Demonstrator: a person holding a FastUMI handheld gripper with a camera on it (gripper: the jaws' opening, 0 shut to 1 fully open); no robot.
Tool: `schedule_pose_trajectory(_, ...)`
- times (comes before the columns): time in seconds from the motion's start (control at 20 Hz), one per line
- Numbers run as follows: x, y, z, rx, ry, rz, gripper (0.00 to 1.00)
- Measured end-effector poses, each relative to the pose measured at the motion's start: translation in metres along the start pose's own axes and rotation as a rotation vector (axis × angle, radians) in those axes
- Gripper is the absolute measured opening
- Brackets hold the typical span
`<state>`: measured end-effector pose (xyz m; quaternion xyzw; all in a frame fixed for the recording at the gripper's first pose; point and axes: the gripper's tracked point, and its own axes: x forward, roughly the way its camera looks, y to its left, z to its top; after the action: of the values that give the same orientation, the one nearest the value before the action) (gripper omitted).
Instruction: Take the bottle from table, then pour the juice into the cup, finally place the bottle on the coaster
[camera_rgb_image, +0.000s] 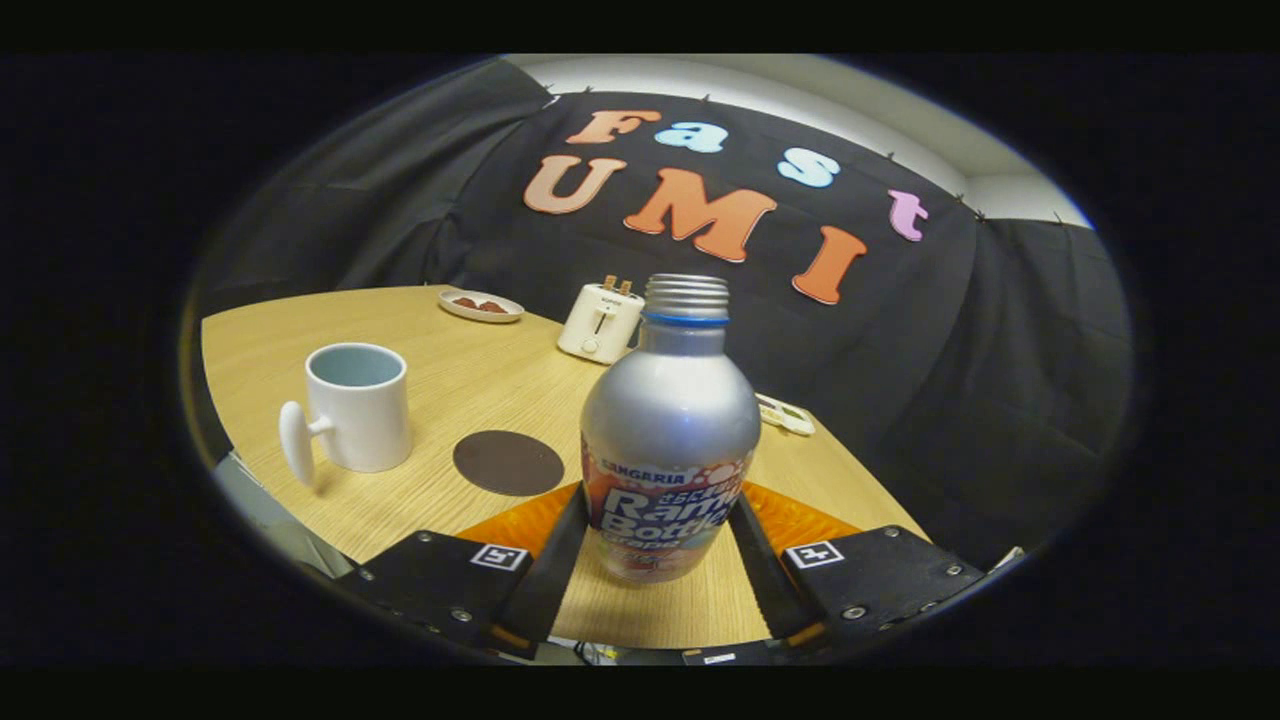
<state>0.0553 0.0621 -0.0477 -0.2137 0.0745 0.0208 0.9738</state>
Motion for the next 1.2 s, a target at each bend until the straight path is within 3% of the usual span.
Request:
schedule_pose_trajectory(0.35,-0.003,0.011,0.032,-0.22,-0.039,-0.076,0.78)
schedule_pose_trajectory(0.8,0.001,0.044,0.057,-0.54,-0.06,-0.09,0.78)
schedule_pose_trajectory(1.2,0.003,0.045,0.068,-0.792,-0.057,-0.136,0.78)
